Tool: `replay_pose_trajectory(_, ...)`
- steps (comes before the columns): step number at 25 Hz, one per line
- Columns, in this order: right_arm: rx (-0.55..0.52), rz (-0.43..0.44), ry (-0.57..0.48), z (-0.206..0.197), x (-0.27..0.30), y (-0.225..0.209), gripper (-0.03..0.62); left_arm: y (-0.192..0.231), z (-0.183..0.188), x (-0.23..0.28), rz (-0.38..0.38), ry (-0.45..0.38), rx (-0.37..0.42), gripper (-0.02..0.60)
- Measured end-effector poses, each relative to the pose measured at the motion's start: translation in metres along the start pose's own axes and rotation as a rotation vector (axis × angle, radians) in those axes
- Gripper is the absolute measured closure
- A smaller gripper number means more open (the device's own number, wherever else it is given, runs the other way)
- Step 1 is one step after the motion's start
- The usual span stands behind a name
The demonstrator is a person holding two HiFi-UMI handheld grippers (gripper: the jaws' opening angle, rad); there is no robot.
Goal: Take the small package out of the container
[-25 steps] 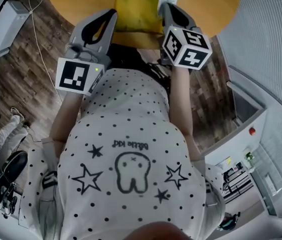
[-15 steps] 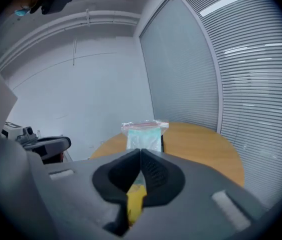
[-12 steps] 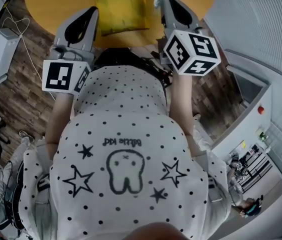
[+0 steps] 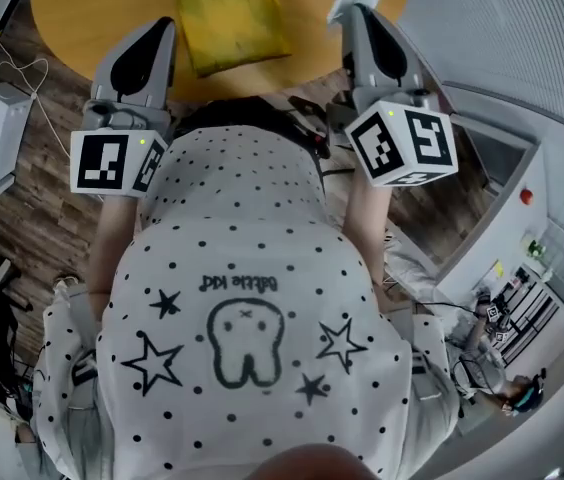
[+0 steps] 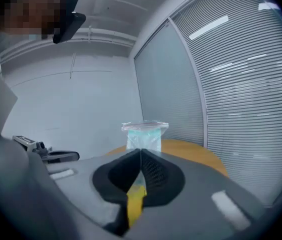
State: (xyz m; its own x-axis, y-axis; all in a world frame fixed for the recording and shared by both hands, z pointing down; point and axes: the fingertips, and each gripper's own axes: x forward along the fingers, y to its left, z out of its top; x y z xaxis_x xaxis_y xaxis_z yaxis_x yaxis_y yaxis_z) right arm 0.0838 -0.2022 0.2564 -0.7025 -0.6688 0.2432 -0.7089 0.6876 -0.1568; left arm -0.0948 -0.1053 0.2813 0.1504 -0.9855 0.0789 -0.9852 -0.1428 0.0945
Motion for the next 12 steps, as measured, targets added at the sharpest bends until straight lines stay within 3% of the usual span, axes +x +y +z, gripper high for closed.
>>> replay_pose_trajectory(12,0.030,-0.084,-0.036,-0.004,-0.041,-0.012,0.591,-0.009,0.017,0.000,-0.037,-0.029,-0.004,0.574)
